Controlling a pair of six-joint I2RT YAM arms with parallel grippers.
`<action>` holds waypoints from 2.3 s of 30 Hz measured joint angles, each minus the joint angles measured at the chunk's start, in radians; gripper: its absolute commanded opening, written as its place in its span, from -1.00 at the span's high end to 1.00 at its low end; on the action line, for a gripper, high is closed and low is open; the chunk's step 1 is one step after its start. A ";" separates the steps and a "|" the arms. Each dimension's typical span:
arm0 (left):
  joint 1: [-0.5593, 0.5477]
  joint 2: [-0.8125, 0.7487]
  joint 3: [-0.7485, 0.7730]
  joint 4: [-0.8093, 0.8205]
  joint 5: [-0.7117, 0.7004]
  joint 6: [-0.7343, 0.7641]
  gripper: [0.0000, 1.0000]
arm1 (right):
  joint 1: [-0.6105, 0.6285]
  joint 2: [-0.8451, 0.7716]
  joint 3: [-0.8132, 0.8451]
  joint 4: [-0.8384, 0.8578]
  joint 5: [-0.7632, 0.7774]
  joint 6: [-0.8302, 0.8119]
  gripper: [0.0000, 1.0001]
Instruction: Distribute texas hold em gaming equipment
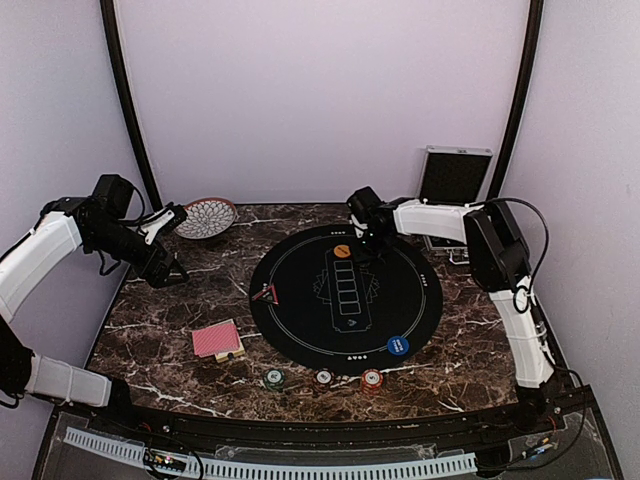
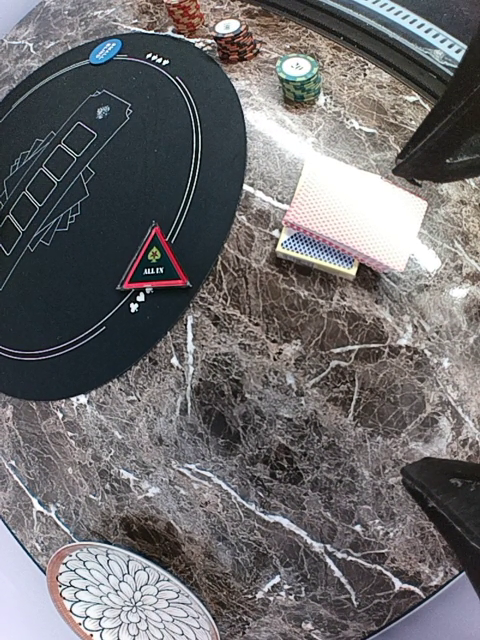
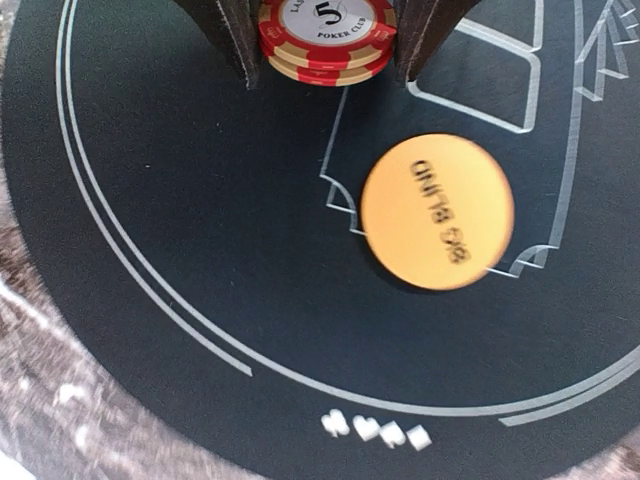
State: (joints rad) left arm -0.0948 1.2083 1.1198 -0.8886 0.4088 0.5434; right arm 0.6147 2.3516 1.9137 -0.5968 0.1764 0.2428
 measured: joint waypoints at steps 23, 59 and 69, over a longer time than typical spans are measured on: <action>0.000 0.000 0.000 0.000 -0.001 0.003 -0.98 | 0.021 -0.105 -0.026 -0.016 0.005 -0.029 -0.29; -0.006 -0.003 0.000 -0.004 -0.001 0.006 -0.98 | 0.603 -0.752 -0.822 -0.138 -0.122 0.226 -0.71; -0.006 -0.003 0.000 -0.004 -0.001 0.006 -0.97 | 0.614 -0.724 -0.852 -0.112 -0.131 0.226 -0.47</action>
State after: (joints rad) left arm -0.1013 1.2053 1.1198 -0.8925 0.4076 0.5499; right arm 1.2285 1.6272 1.0615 -0.7086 0.0452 0.4690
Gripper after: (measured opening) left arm 0.988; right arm 0.769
